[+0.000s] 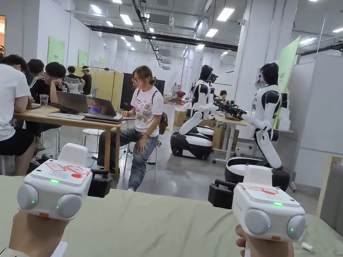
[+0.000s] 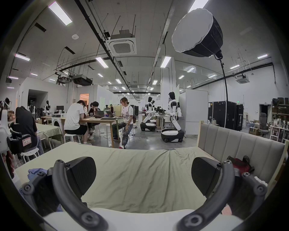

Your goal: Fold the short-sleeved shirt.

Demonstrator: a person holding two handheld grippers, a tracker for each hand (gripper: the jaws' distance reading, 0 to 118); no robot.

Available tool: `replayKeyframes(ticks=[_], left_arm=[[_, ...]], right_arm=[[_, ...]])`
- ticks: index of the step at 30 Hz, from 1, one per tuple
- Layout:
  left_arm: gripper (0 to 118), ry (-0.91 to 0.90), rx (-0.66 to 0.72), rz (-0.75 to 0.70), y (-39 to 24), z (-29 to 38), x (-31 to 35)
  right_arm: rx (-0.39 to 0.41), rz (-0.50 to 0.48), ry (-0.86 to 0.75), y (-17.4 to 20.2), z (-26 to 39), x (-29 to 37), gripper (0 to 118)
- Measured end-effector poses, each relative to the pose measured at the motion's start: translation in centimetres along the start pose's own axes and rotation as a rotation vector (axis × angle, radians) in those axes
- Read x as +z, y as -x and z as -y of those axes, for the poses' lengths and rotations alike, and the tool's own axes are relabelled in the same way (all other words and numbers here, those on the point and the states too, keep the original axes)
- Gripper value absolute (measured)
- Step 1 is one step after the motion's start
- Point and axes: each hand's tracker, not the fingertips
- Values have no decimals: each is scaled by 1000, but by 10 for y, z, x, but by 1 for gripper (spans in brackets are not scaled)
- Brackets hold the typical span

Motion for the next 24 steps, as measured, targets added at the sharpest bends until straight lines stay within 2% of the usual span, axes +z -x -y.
replayKeyframes(ticks=[17,24], left_arm=[[118,-8,5,3,5,5,-9],[118,-19,-11,0,5,5,-8]], right_arm=[[12,4,-12,1,2,0,118],[49,3,-13,8,2,2,118]])
